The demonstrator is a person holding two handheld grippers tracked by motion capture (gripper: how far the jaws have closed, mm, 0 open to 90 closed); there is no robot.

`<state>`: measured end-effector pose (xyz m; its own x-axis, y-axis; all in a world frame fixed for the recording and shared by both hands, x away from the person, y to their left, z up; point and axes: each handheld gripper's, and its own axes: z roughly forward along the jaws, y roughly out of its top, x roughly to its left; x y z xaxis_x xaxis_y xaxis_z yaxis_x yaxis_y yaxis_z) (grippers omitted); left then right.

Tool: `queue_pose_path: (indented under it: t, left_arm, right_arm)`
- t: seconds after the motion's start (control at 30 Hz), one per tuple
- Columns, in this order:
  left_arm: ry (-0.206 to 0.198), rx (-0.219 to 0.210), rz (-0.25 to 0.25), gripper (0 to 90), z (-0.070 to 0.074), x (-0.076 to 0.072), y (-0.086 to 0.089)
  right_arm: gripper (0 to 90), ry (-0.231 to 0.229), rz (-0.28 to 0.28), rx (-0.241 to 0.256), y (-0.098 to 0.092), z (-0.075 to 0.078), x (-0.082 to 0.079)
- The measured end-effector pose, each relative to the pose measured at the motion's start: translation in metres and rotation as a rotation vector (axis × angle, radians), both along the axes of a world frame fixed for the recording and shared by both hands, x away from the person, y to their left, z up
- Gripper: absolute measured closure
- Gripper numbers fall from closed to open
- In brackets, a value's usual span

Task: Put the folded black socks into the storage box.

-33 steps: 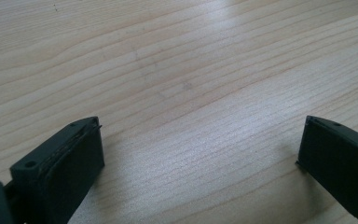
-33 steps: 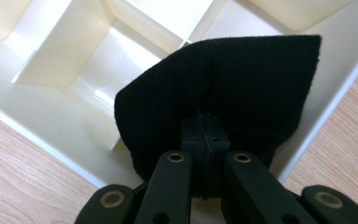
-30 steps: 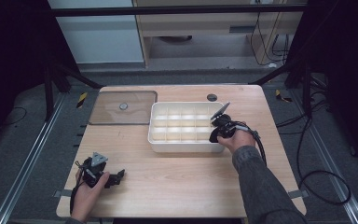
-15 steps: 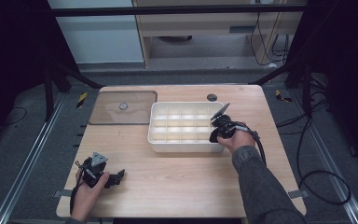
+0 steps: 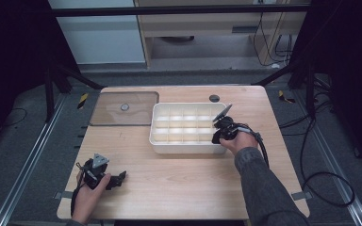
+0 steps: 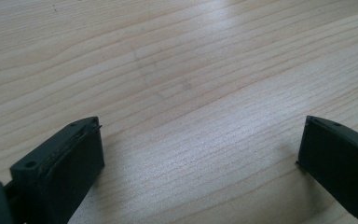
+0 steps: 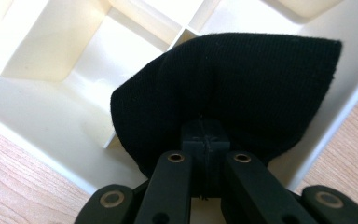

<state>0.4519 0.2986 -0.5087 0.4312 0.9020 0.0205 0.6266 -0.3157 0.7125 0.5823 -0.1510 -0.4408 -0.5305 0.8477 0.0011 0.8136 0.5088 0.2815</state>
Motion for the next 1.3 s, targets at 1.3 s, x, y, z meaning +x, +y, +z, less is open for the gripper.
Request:
queue_pose_path:
  t: [1.3]
  left_arm:
    - [0.000,0.003,-0.007,0.0,0.0000,-0.0001,-0.0005]
  right_arm:
    - [90.0,0.005,0.009,-0.040,0.0046,-0.0022,-0.0004]
